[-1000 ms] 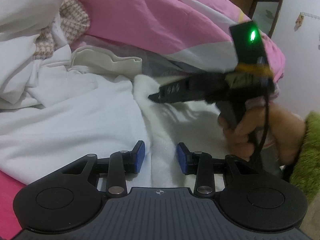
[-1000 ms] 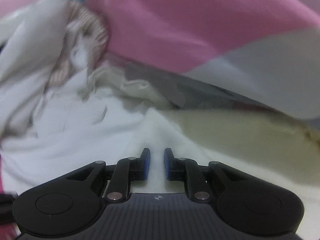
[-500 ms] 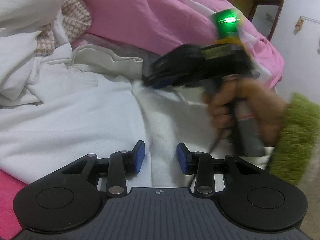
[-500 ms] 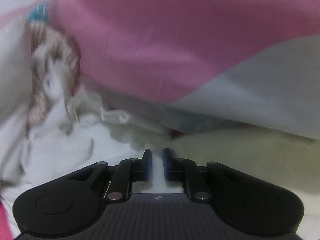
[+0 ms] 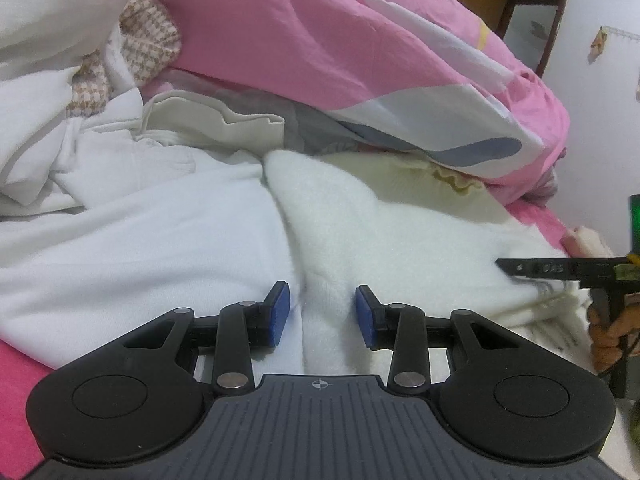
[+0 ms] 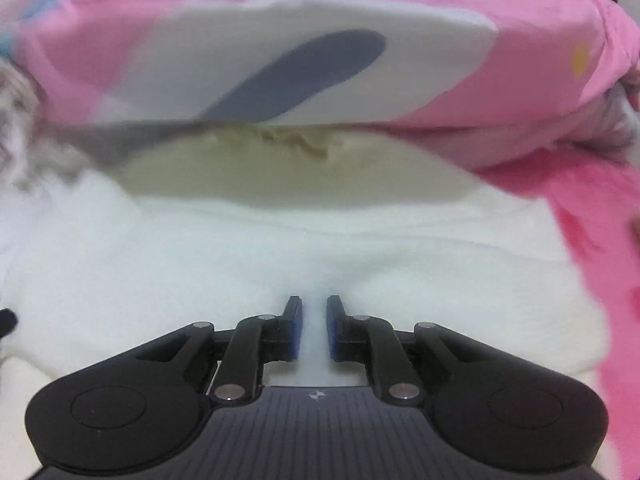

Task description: Fold clothes

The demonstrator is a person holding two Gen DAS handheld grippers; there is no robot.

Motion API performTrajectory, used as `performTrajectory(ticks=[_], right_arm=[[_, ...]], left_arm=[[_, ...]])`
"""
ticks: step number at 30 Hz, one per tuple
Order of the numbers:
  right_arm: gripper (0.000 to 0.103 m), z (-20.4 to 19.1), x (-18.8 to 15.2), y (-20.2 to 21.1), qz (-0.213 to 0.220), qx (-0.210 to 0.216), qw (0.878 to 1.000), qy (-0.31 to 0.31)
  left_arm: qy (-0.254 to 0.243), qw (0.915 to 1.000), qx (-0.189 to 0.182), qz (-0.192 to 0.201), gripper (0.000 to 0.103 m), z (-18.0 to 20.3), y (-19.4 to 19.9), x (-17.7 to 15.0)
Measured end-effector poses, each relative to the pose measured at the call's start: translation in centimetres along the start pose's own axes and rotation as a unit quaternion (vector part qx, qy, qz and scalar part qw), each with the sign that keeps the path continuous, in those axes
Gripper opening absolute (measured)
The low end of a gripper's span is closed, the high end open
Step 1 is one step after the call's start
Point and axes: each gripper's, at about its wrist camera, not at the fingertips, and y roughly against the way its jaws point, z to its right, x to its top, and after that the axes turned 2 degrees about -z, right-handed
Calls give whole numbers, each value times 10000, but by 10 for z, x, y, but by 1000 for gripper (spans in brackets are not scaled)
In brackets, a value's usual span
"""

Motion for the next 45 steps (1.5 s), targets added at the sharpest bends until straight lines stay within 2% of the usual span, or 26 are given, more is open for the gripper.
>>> performTrajectory(ticks=[3,6,8,10,11,14,17,19,22,29,35,39,45], right_arm=[[14,1,4,15,49,8,10000,-61],[14,9,3,37,383,-118,9990,-208],[14,28,-5,45,487,-440,9972,-351],[14,57,-20,30,259,-967,9931,-618],[13,70,-29,25,291,-956,9920,-773],[13,99,-48,23,589,-536,9887,-1266],[13,96,-50,21,653,-561,9887,-1229],[13,96,-51,19,677,-537,9884,-1247],[13,99,-55,18,749,-439,9871,-1348],[13,108,-61,23,870,-221,9838,-1553],[12,124,-68,21,985,190,9757,-1950],[12,126,-70,20,1020,257,9738,-2014],[12,132,-73,20,1083,415,9696,-2157]], left_arm=[[-11,10000,21,-3,37,1,0,0],[-29,10000,43,-4,37,2,0,-1],[-87,9999,94,-9,37,4,0,-1],[-151,9998,149,-14,37,7,0,-1],[-197,9996,187,-17,37,9,0,-1],[-321,9991,292,-28,37,13,1,0],[-471,9976,498,47,40,20,8,6],[-668,9948,722,262,40,32,17,12],[-1037,9908,731,465,40,56,22,27],[-1311,9874,891,-2,41,67,-18,25],[-1459,9836,982,-405,41,71,-50,22],[-1345,9859,842,-531,41,68,-40,32],[-1634,9800,1087,-337,48,78,6,35]])
